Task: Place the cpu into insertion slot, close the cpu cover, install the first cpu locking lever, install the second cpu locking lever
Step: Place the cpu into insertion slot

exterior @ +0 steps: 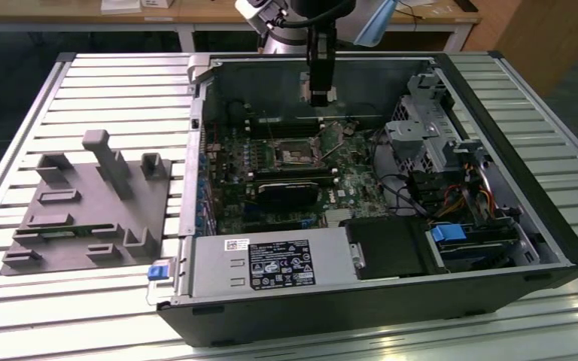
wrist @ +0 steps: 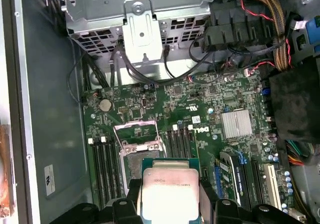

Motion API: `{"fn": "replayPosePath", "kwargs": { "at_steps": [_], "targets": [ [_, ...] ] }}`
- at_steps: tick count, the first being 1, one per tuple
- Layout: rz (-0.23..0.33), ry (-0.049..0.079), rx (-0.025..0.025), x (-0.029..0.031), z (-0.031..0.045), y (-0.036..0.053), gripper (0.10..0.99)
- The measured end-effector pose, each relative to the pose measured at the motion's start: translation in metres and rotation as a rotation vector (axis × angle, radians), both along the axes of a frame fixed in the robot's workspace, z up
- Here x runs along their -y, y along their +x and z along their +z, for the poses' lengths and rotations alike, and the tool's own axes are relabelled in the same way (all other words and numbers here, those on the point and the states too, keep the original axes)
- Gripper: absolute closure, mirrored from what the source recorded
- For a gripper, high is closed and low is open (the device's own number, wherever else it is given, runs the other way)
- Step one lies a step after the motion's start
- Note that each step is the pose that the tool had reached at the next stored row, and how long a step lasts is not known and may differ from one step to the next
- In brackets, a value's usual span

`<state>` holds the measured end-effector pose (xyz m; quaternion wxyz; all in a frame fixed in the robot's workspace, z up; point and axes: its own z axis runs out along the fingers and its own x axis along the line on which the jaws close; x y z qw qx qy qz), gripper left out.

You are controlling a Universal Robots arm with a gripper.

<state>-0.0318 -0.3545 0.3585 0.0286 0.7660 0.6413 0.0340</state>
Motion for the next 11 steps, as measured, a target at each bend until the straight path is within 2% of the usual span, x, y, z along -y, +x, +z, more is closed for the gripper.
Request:
{"fn": "replayPosePath", "kwargs": {
  "at_steps": [11],
  "targets": [
    [-0.04,0.0,-0.0001,0.0,-0.0015,0.0,0.545]
  ]
}}
